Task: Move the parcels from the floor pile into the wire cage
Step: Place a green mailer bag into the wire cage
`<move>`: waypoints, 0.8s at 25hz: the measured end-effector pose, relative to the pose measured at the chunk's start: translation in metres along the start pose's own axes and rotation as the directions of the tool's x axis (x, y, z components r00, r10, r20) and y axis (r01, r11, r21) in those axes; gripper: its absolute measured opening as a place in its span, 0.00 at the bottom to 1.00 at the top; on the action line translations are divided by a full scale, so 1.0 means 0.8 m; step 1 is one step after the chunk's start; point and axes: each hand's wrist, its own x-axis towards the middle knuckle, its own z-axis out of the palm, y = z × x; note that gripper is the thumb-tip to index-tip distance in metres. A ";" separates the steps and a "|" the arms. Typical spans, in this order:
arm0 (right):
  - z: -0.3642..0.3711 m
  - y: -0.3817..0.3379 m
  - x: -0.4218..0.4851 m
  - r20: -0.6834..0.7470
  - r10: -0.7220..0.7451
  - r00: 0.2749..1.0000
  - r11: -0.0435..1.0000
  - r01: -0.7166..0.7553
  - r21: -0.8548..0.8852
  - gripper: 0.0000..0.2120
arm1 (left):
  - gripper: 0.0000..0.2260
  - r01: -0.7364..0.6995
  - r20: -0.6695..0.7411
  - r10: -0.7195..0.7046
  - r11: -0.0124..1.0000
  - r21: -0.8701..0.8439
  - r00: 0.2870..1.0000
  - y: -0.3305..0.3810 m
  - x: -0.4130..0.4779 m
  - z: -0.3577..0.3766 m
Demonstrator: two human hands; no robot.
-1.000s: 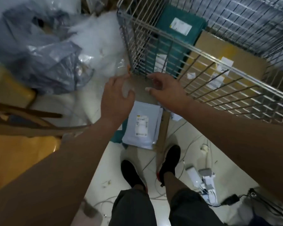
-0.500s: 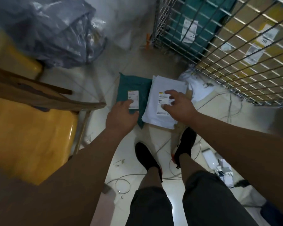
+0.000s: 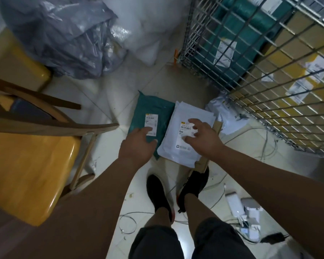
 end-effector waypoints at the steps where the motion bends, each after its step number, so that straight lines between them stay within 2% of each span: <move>1: -0.002 0.001 0.005 0.005 -0.005 1.000 1.000 0.005 -0.002 0.34 | 0.23 -0.009 -0.013 0.009 1.000 -0.017 1.000 0.007 0.007 0.003; 6: 0.032 -0.027 0.026 0.030 -0.057 0.998 0.995 0.054 0.088 0.36 | 0.23 -0.051 -0.042 0.048 0.997 -0.053 0.998 0.015 0.034 0.005; 12: 0.130 -0.066 0.064 -0.011 -0.014 1.000 0.966 0.016 0.258 0.34 | 0.24 -0.054 -0.016 0.055 0.997 0.062 0.998 -0.057 0.077 -0.013; 13: 0.150 -0.072 0.077 -0.014 -0.001 1.000 0.958 0.005 0.287 0.36 | 0.24 -0.063 -0.019 0.064 0.995 0.084 0.998 -0.071 0.089 -0.018; 16: 0.220 -0.081 0.128 -0.034 0.111 0.993 0.930 -0.091 0.355 0.48 | 0.22 -0.086 0.005 0.087 0.982 0.166 0.996 -0.117 0.142 -0.020; 20: 0.284 -0.060 0.221 -0.087 0.278 0.956 0.897 -0.227 0.379 0.51 | 0.26 -0.014 0.012 0.012 0.980 0.196 1.000 -0.166 0.244 0.010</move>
